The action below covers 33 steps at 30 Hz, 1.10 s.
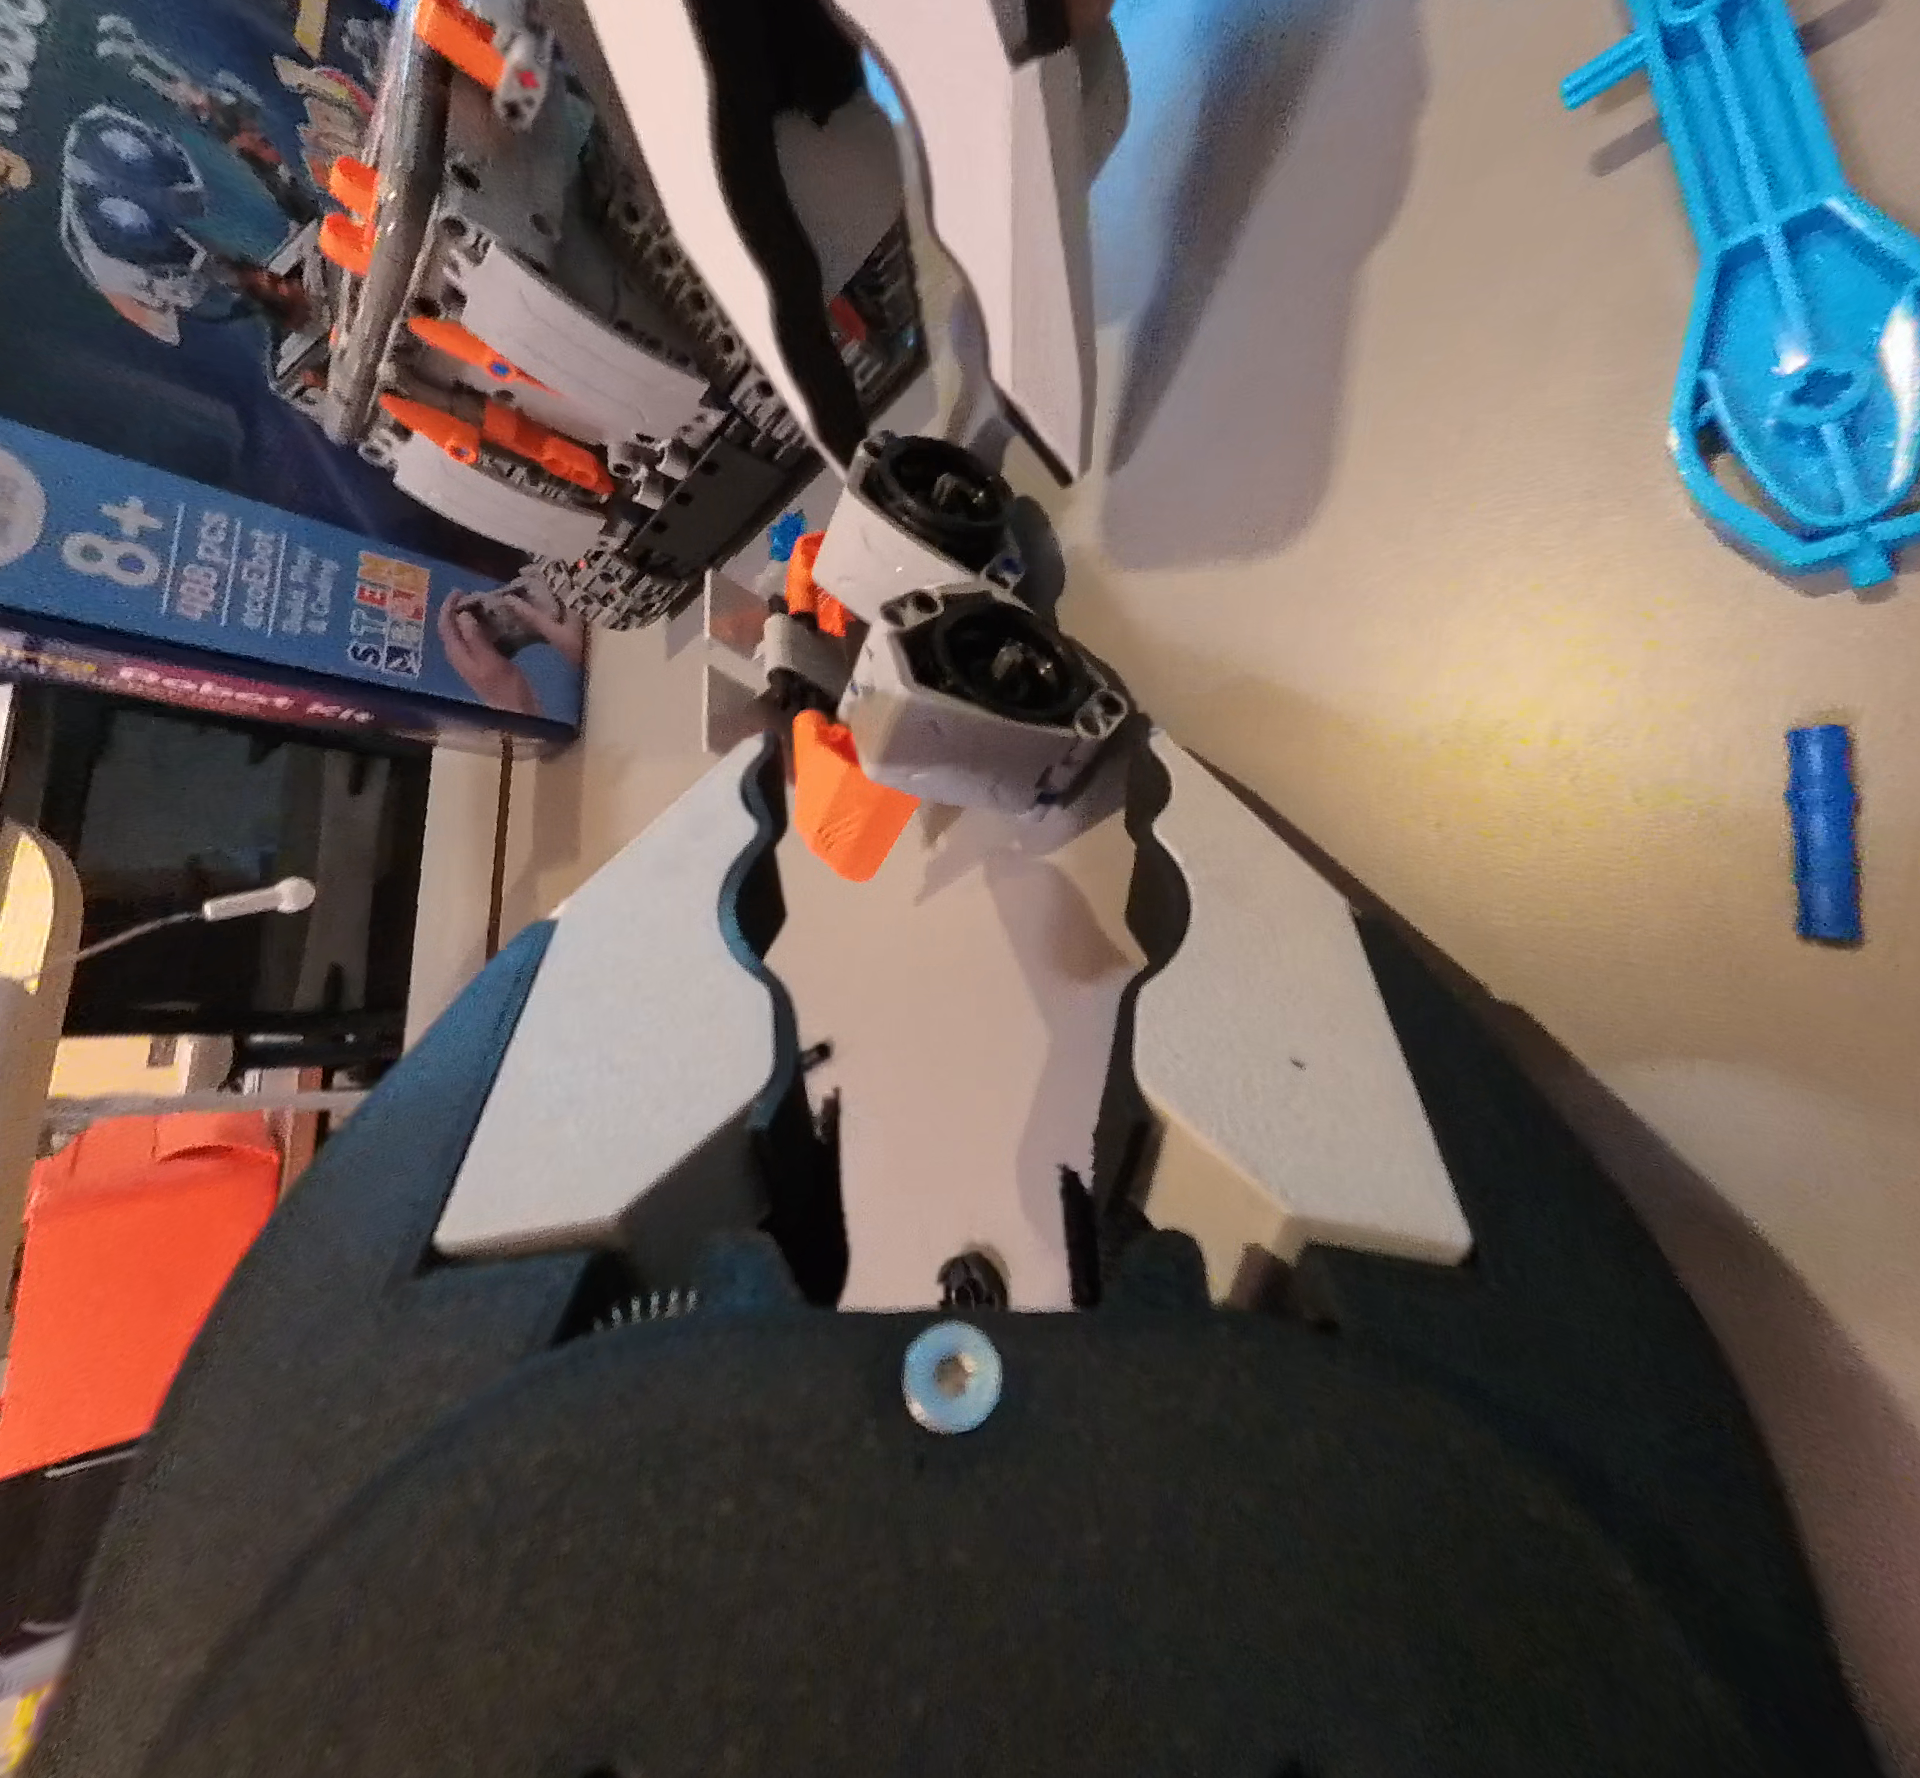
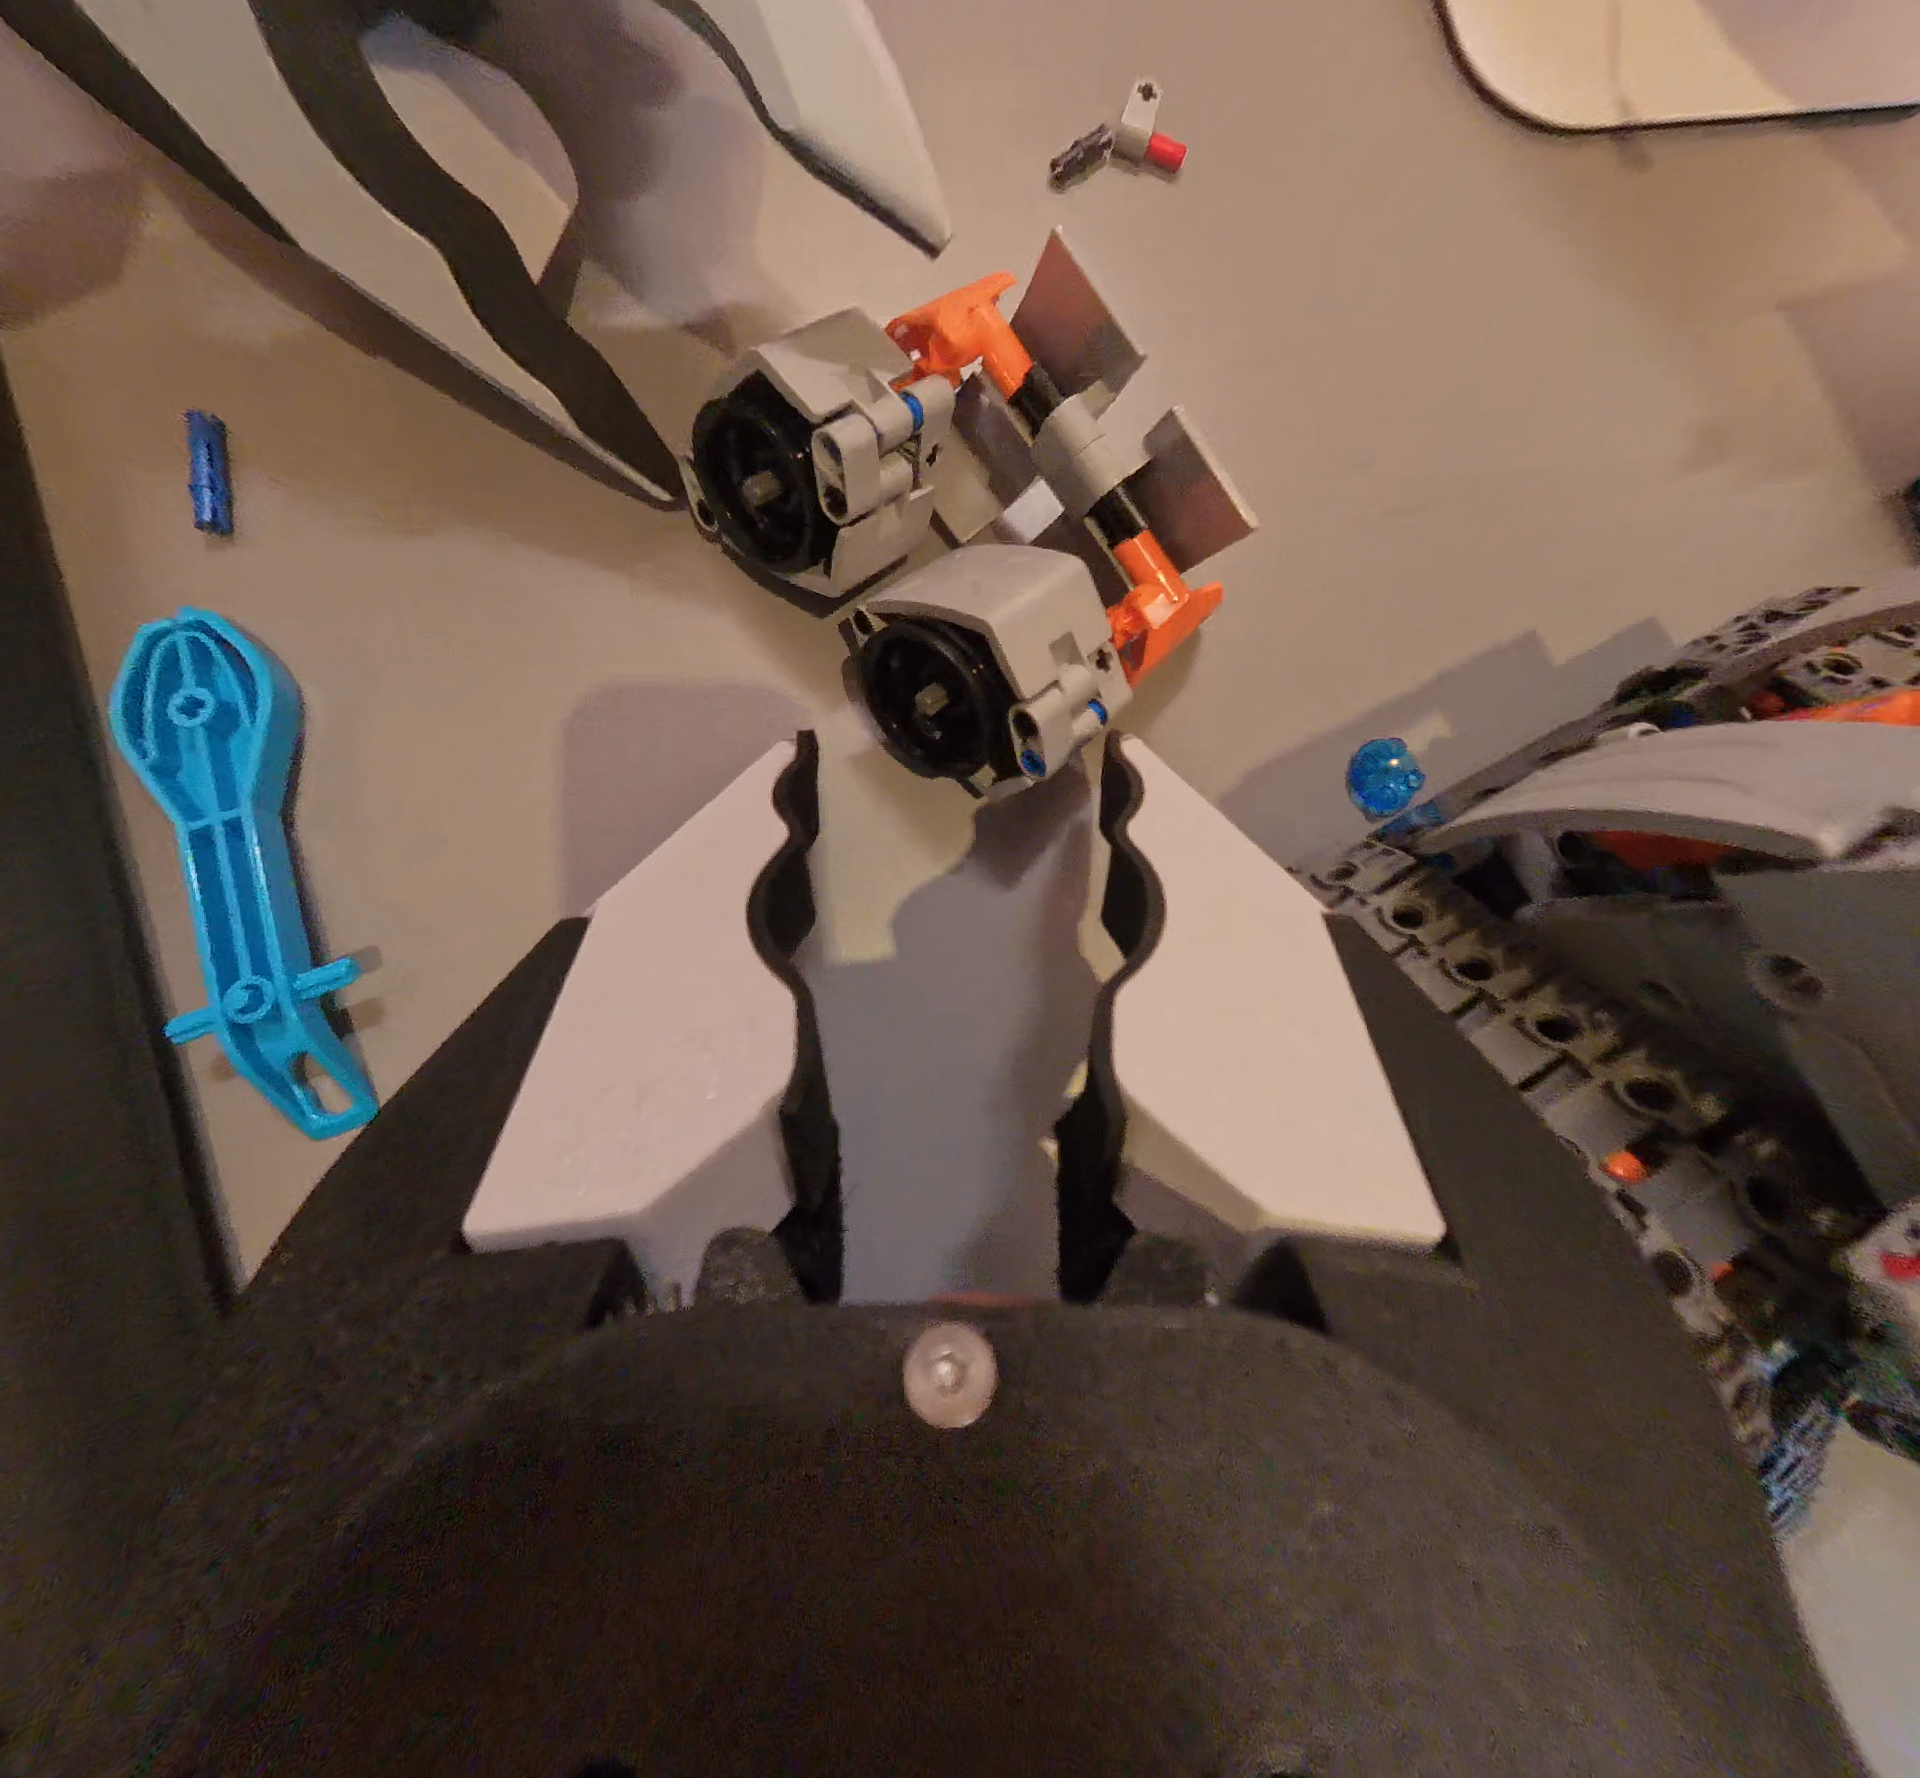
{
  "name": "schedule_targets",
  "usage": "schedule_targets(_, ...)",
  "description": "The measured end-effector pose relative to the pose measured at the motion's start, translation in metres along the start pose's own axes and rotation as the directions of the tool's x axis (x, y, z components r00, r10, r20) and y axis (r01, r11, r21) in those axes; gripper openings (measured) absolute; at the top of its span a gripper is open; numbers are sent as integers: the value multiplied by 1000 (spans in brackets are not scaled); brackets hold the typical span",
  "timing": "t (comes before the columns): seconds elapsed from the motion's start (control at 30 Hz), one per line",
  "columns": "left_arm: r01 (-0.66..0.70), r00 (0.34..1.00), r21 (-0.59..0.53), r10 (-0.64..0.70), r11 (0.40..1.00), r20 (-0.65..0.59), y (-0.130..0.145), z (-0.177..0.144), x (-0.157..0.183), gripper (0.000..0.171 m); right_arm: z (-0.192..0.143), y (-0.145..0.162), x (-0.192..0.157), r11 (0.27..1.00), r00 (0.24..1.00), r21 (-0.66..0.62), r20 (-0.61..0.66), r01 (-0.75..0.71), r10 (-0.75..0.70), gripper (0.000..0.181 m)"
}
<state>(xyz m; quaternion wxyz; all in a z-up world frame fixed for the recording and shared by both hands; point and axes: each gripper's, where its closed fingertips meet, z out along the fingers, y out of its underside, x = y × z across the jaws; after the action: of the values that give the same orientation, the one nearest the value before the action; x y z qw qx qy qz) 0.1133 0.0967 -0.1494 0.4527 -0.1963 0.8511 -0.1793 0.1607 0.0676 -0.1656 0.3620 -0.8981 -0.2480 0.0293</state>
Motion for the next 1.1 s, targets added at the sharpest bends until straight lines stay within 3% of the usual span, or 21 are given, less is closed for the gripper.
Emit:
schedule_targets(0.1, -60, 998, -51, 59, 997, -27, 3, 7, 5, 51, 4, 1, 3, 1000, 1000, -20, -29, 12, -13, 47)
schedule_targets(0.27, -41, 999, -22, 41, 999, -9, 1, 10, 4, 50, 6, 3, 6, 1000, 999, -30, -40, -2, 1, 38)
schedule_targets(0.6, 202, 979, 86, -198, 976, -54, 5, -3, -2, 48, 7, -4, -4, 1000, 1000, 0, 13, -17, 17, 30)
schedule_targets(0.9, 248, 968, 75, -245, 966, -53, 21, -11, 1, 49, 6, -18, -19, 999, 997, 50, 69, -21, 18, 30)
schedule_targets(1.0, 278, 960, 83, -274, 957, -56, 22, -13, 1, 49, 6, -23, -12, 996, 998, 70, 36, -54, 52, 40)
schedule_targets(1.1, 292, 956, 88, -289, 952, -50, 20, -11, 0, 49, 10, -28, -4, 982, 986, 87, 15, -165, 164, 70)
